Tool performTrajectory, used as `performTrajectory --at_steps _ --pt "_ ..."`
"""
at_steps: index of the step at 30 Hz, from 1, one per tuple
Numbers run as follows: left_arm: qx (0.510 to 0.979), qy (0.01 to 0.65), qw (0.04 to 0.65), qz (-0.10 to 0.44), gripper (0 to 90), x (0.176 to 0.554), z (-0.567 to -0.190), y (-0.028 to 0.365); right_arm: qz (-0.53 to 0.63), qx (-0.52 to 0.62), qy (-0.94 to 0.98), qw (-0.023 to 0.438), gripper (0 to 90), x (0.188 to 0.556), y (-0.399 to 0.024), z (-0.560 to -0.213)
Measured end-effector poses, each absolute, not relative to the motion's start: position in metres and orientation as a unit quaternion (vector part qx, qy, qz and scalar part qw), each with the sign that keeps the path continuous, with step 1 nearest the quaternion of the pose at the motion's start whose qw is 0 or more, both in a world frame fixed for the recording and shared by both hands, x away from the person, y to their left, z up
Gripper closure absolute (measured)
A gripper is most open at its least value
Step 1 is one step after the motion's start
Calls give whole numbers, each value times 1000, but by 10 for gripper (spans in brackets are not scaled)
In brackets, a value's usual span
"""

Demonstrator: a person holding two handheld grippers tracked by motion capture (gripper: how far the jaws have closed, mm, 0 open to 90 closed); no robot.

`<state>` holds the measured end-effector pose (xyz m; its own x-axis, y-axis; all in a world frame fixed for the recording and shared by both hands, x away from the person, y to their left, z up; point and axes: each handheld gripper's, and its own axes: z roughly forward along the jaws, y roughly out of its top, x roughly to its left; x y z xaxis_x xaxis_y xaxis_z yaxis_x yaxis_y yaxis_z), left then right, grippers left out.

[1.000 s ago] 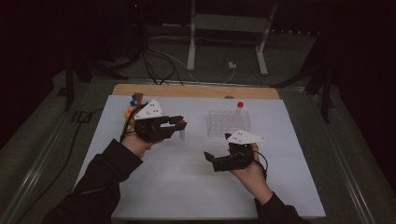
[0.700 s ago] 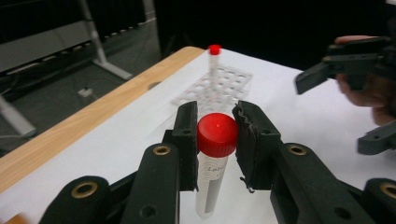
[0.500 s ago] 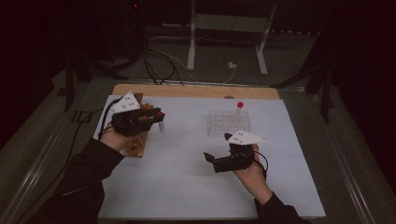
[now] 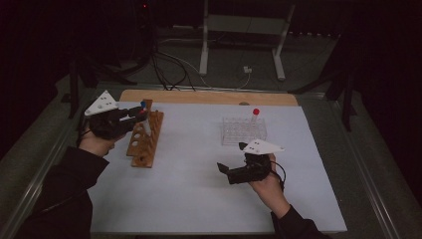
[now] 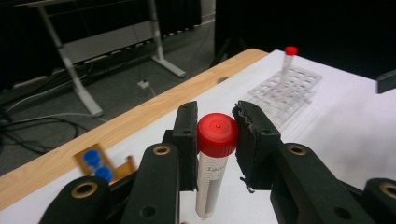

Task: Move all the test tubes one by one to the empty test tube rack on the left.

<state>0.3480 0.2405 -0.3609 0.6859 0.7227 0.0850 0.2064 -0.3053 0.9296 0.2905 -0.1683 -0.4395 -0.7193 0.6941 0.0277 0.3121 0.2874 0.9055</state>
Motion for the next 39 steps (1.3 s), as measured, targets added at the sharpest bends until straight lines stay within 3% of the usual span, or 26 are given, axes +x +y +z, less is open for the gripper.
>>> performTrajectory --at_steps 11,39 --pt "753 336 490 282 719 353 -377 267 501 321 782 189 0 290 -168 -440" --pt "767 377 453 255 718 367 -437 270 502 323 782 180 0 292 -170 -440"
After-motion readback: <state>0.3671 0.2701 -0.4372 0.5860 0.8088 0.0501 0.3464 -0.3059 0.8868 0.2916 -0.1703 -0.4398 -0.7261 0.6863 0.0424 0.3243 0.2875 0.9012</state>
